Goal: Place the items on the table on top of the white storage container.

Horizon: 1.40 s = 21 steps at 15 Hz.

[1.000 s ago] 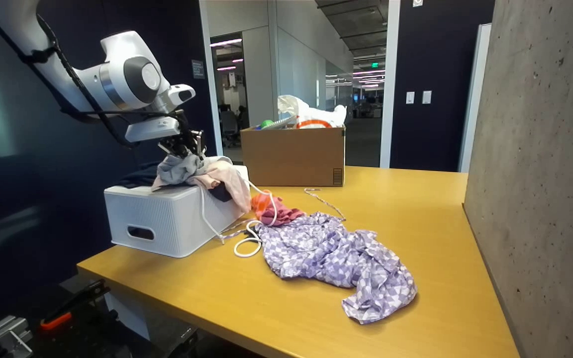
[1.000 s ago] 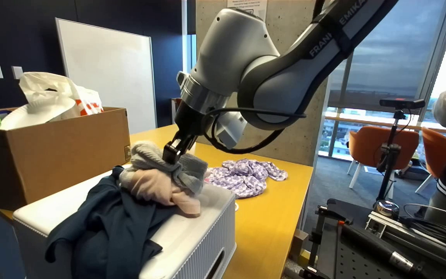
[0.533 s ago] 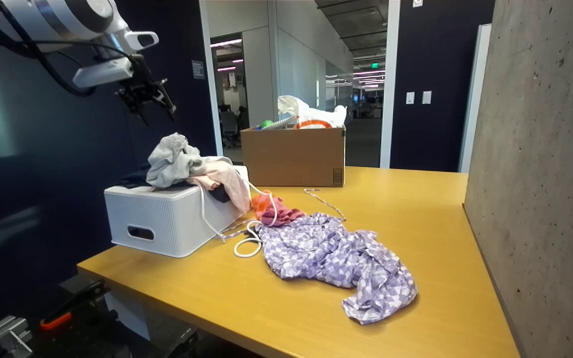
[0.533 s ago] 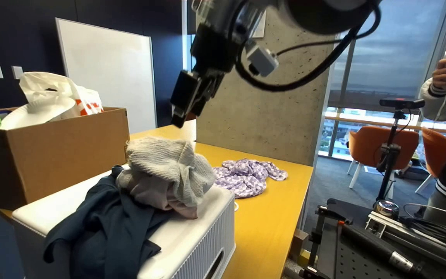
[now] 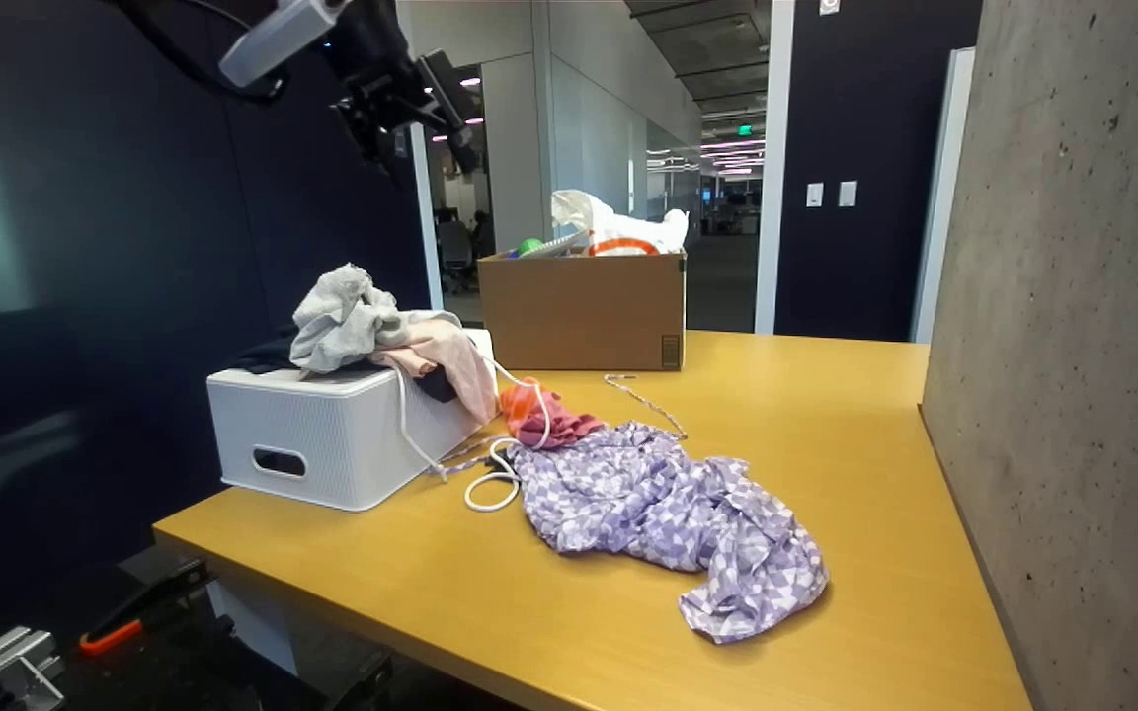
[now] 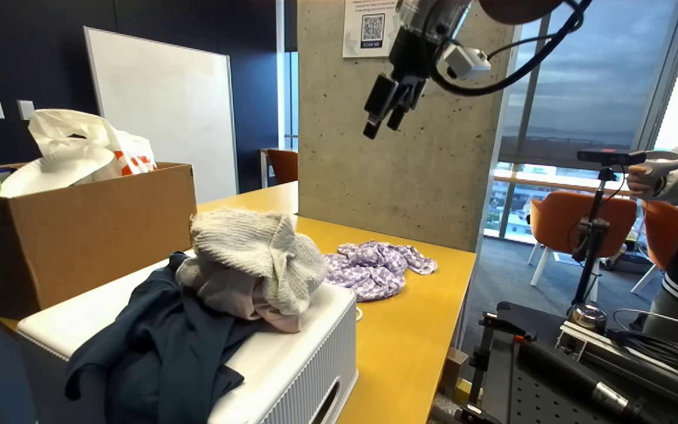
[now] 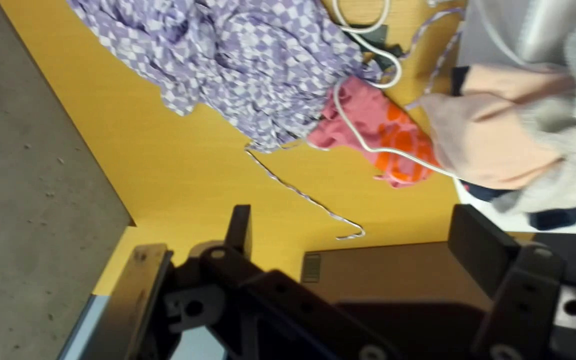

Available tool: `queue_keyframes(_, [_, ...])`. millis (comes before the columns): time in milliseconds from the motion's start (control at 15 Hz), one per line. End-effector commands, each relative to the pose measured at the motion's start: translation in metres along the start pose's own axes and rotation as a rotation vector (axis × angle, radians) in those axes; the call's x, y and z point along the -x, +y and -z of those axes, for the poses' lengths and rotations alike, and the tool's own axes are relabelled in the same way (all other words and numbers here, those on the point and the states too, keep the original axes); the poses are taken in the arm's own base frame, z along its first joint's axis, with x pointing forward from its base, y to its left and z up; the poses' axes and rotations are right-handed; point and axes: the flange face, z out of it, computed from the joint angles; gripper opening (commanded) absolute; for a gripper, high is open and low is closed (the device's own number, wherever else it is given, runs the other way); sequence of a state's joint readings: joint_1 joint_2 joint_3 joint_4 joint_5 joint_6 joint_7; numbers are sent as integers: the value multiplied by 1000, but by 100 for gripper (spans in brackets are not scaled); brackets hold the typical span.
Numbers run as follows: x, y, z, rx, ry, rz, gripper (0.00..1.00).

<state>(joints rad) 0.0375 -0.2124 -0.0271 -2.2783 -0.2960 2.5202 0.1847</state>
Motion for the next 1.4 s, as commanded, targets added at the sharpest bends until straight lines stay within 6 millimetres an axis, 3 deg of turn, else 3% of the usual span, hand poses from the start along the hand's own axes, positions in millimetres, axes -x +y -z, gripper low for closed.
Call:
queue_keyframes(0, [26, 69, -68, 17, -38, -80, 100])
queue_keyframes(200, [59, 127, -132, 26, -87, -173, 100])
queue_keyframes(333, [80, 152, -180, 29, -111, -209, 100])
queue_keyframes(667, [122, 159, -304, -5, -175, -261, 100])
queue_keyframes(800, [126, 157, -342, -22, -171, -262, 100])
queue_keyframes(867, [123, 156, -354, -30, -161, -260, 100])
queue_keyframes(1133, [104, 151, -368, -43, -104, -231, 100])
queue_keyframes(1200, [101, 152, -375, -43, -101, -227, 75])
queue_keyframes(1333, [100, 155, -386, -50, -110, -233, 66])
